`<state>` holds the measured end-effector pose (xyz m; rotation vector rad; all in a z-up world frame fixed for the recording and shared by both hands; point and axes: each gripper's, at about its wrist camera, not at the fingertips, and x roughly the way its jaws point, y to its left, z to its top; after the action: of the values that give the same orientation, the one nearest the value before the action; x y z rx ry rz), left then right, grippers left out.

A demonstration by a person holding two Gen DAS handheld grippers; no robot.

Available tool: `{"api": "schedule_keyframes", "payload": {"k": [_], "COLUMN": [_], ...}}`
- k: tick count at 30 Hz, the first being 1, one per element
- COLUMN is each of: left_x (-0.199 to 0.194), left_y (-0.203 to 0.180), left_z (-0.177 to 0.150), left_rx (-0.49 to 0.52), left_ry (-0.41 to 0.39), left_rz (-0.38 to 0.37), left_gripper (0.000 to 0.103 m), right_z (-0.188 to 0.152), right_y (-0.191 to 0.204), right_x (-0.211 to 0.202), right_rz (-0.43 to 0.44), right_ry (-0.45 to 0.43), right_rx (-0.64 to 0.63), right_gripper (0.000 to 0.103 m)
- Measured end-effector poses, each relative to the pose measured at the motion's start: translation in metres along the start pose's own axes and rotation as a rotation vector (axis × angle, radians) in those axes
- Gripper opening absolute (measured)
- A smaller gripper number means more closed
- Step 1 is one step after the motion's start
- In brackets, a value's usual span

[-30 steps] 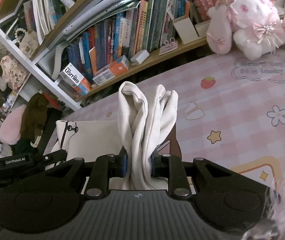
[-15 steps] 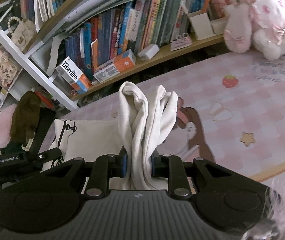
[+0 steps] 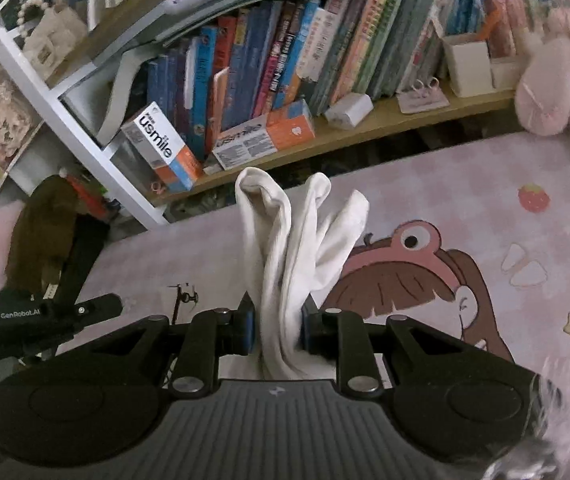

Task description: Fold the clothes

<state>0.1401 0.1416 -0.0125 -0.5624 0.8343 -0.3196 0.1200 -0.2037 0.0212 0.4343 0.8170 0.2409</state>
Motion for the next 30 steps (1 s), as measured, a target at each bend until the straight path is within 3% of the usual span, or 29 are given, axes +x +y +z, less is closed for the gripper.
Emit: {"api": "schedule_keyframes", "payload": {"k": [2, 4, 6, 7, 14, 19, 20, 23, 24, 27, 30], "left_x": [0.003, 0.008, 0.013, 0.016, 0.042, 0.06, 0.061, 0.065, 0.067, 0.066, 0.052], "left_y": [0.016, 0.026, 0.031, 0.03, 0.012, 0.003, 0.002, 0.001, 0.0, -0.007, -0.013], "left_z": [-0.007, -0.016, -0.024, -0.027, -0.032, -0.031, -0.032, -0.036, -0.036, -0.037, -0.031], "left_rx": [-0.039, -0.063, -0.071, -0.061, 0.02, 0.04, 0.043, 0.022, 0.013, 0.017, -0.025], "left_ry": [0.033, 0.062, 0.07, 0.07, 0.094, 0.094, 0.089, 0.109, 0.118, 0.108, 0.063], "left_rz": [0.039, 0.091, 0.152, 0.159, 0.137, 0.171, 0.173, 0.15, 0.146, 0.154, 0.102], "left_gripper": [0.009, 0.025, 0.066, 0.069, 0.066, 0.064, 0.061, 0.031, 0.025, 0.015, 0.012], "right_z": [-0.004, -0.008, -0.012, -0.014, -0.018, -0.023, -0.024, -0.026, -0.027, -0.026, -0.021], "right_y": [-0.007, -0.014, -0.019, -0.022, -0.034, -0.054, -0.058, -0.067, -0.07, -0.074, -0.073], "right_x": [0.001, 0.002, 0.003, 0.003, 0.008, 0.021, 0.023, 0.027, 0.028, 0.029, 0.024], "right_rz": [-0.013, -0.025, -0.031, -0.034, -0.045, -0.062, -0.057, -0.039, -0.032, -0.015, 0.002], "right_ry": [0.007, 0.014, 0.022, 0.026, 0.049, 0.093, 0.096, 0.103, 0.104, 0.103, 0.078], "right_rx": [0.02, 0.04, 0.05, 0.055, 0.064, 0.115, 0.13, 0.168, 0.179, 0.201, 0.2], "right_gripper": [0.02, 0.02, 0.02, 0.02, 0.02, 0.02, 0.02, 0.02, 0.021, 0.021, 0.02]}}
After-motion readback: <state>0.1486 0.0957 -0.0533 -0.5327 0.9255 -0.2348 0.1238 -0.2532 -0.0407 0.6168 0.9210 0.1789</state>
